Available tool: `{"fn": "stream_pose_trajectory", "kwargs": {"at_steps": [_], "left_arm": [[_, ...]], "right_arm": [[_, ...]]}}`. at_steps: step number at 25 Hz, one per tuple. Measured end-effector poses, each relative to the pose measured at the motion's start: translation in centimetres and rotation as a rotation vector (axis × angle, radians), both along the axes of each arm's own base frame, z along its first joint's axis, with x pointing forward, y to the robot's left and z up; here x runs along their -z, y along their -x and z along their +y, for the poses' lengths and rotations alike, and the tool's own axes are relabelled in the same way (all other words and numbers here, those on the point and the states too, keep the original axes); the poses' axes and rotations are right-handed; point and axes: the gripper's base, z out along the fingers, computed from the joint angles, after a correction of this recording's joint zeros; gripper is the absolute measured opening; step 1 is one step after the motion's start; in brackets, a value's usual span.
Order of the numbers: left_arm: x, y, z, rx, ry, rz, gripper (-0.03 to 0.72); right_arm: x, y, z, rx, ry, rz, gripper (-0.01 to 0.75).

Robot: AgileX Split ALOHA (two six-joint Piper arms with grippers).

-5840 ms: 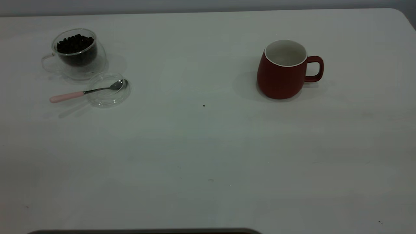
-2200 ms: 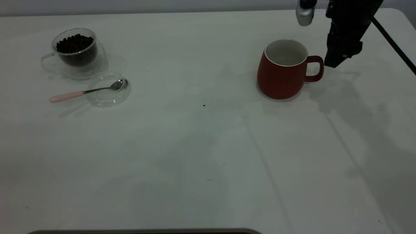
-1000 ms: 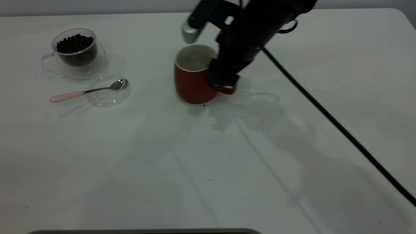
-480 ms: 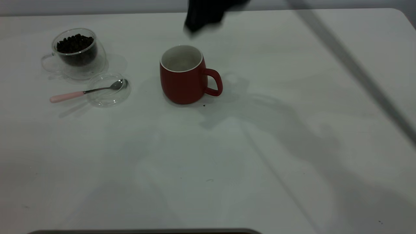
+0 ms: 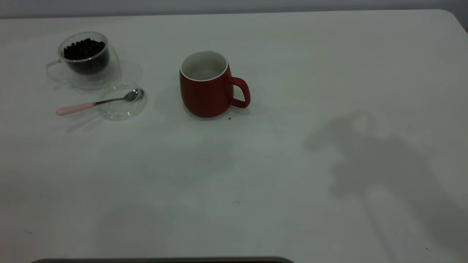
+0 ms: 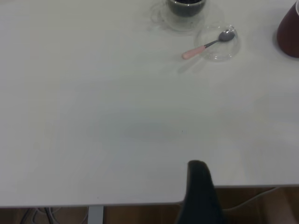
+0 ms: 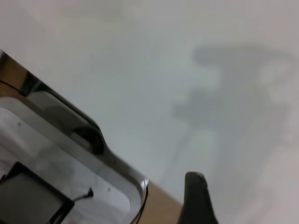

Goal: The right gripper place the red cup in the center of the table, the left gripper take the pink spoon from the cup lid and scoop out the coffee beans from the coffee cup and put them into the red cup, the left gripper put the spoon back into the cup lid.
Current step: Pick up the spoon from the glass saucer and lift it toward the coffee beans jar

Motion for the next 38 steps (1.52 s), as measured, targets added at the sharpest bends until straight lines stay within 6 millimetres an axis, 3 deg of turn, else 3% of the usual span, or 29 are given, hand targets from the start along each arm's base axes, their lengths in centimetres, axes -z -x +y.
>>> {"fn": "stream_pose_trajectory", "kwargs": {"at_steps": [9, 15, 21, 31, 38], "left_arm": [[0.0, 0.0, 0.0, 0.0, 0.0, 0.0, 0.588], [0.0, 0.0, 0.0, 0.0, 0.0, 0.0, 0.588], [0.0, 0.0, 0.0, 0.0, 0.0, 0.0, 0.588], [0.0, 0.0, 0.0, -0.001, 0.002, 0.0, 0.588], [0.0, 0.0, 0.0, -0.001, 0.002, 0.0, 0.588]], "right_arm": [[-0.2, 9.5, -3.8, 0.05, 0.045, 0.037, 0.586], [-1.9, 14.2, -5.8, 0.054, 0.02, -0.099, 0.586], [-2.6, 18.0, -7.6, 0.076, 0.012, -0.237, 0.586], [0.0, 24.4, -10.8, 0.33, -0.037, -0.434, 0.586], [1.9, 26.1, -11.3, 0.455, -0.082, -0.621, 0.586]]}}
